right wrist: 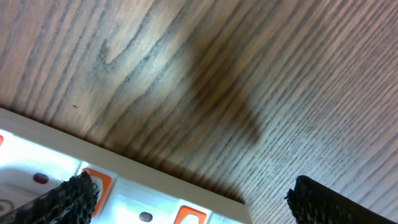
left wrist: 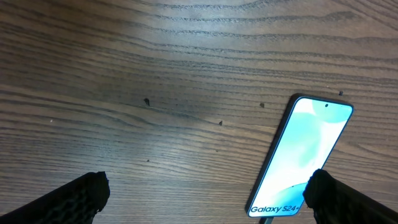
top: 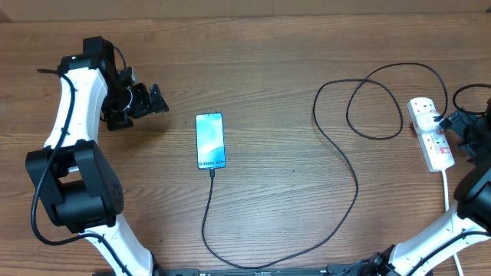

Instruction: Plug charger to phone and switch on socket

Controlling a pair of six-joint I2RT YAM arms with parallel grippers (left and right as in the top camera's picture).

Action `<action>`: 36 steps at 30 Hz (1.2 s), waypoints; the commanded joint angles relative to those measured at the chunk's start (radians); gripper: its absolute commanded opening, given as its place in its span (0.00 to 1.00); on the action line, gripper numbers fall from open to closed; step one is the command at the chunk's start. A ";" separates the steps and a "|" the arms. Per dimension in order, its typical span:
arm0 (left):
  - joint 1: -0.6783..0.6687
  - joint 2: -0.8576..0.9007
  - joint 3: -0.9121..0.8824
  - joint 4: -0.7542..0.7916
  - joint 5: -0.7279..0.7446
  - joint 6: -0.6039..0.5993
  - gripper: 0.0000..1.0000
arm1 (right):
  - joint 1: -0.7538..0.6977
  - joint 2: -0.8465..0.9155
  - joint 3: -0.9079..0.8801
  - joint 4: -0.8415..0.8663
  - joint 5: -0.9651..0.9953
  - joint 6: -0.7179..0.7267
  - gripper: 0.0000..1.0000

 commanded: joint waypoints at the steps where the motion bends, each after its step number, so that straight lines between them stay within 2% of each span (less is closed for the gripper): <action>1: -0.008 -0.004 0.003 0.000 -0.006 0.001 1.00 | 0.004 0.005 0.001 -0.021 -0.018 -0.021 1.00; 24: -0.008 -0.004 0.003 0.001 -0.006 0.002 1.00 | 0.004 0.005 -0.001 -0.020 -0.071 -0.051 1.00; 36: -0.008 -0.004 0.003 0.001 -0.006 0.001 1.00 | 0.004 0.005 -0.067 0.013 -0.105 -0.095 1.00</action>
